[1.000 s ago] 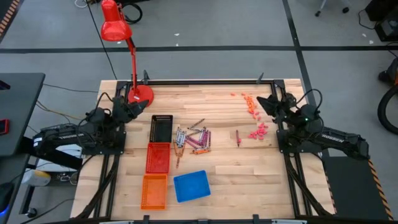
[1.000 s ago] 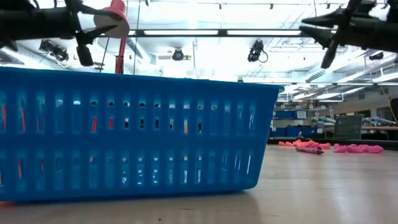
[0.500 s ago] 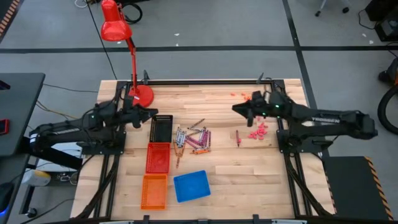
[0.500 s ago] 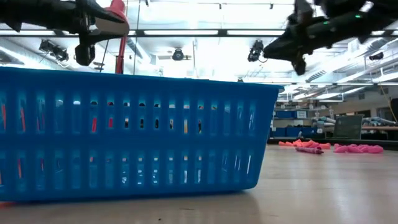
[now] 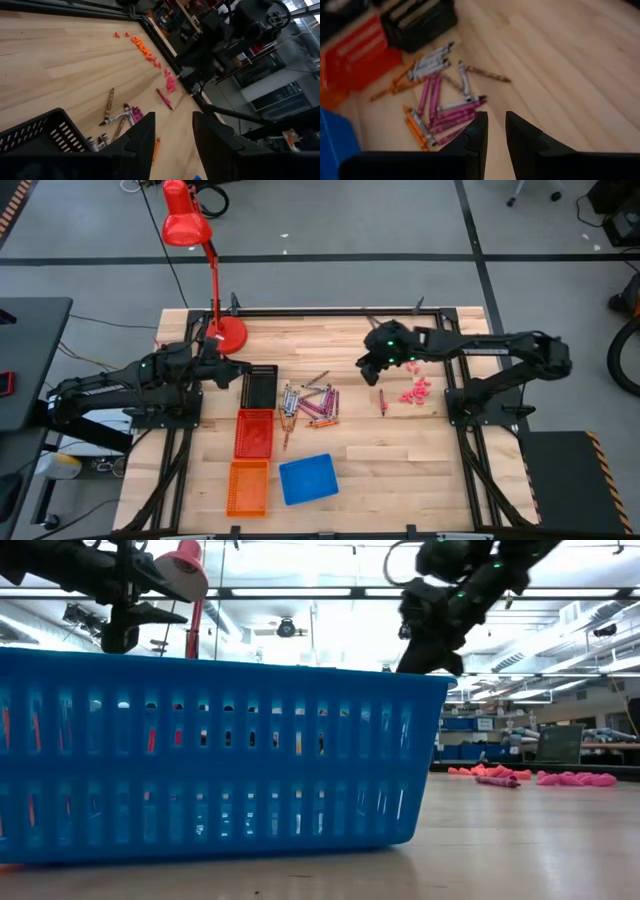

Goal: Sort crayons
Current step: Put the black crayon into the black bin

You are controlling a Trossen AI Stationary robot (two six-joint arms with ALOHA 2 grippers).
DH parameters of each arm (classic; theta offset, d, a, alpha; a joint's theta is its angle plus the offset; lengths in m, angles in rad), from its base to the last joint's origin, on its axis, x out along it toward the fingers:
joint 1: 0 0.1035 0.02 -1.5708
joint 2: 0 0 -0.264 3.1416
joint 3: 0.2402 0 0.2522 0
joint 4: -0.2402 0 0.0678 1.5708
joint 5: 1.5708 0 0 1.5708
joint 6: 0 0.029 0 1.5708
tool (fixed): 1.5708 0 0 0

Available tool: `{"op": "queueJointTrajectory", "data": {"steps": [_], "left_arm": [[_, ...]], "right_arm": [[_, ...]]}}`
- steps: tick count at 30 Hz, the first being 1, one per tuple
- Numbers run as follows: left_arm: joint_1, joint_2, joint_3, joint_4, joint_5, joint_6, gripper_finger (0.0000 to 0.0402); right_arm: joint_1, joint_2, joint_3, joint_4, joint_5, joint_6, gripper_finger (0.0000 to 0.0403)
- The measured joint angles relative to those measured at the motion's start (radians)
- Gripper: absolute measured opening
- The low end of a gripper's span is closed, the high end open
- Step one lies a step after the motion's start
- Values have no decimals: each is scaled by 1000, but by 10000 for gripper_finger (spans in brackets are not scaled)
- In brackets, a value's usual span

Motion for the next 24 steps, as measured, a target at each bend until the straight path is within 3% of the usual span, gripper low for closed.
{"op": "queueJointTrajectory", "data": {"steps": [9,19,24], "left_arm": [[0,0,0,1,0,22,144],[0,0,0,139,0,-4,144],[0,0,0,173,0,-5,144]], "right_arm": [[61,259,109,98,-2,-96,79],[85,520,283,137,-9,-216,143],[85,612,351,146,-33,-274,149]]}}
